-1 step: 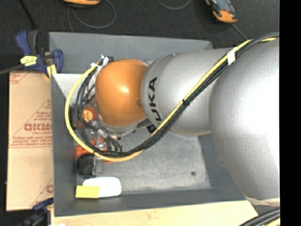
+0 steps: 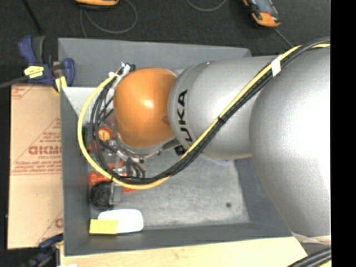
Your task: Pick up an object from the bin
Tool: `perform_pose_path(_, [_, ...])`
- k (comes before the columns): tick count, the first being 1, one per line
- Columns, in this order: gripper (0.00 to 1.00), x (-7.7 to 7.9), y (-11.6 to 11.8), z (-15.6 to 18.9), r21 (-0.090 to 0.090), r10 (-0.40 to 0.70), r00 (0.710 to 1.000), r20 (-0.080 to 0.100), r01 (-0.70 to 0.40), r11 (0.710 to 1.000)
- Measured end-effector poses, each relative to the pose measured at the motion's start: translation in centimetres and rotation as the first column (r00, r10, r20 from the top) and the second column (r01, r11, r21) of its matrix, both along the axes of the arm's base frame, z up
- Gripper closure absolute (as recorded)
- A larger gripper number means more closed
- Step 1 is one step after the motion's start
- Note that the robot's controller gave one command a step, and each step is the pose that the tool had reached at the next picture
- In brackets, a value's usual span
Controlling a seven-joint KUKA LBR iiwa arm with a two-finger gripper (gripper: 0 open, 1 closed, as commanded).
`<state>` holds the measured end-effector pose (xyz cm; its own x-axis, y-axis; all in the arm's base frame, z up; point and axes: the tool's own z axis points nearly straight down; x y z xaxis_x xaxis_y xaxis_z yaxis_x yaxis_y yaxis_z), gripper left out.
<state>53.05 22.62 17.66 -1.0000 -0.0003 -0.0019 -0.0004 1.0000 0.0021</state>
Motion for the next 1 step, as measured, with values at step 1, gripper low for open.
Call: perform_pose_path(1, [0.0, 0.87, -1.76, -5.24, 0.002, -0.07, 0.998, 0.004, 0.07, 0.998])
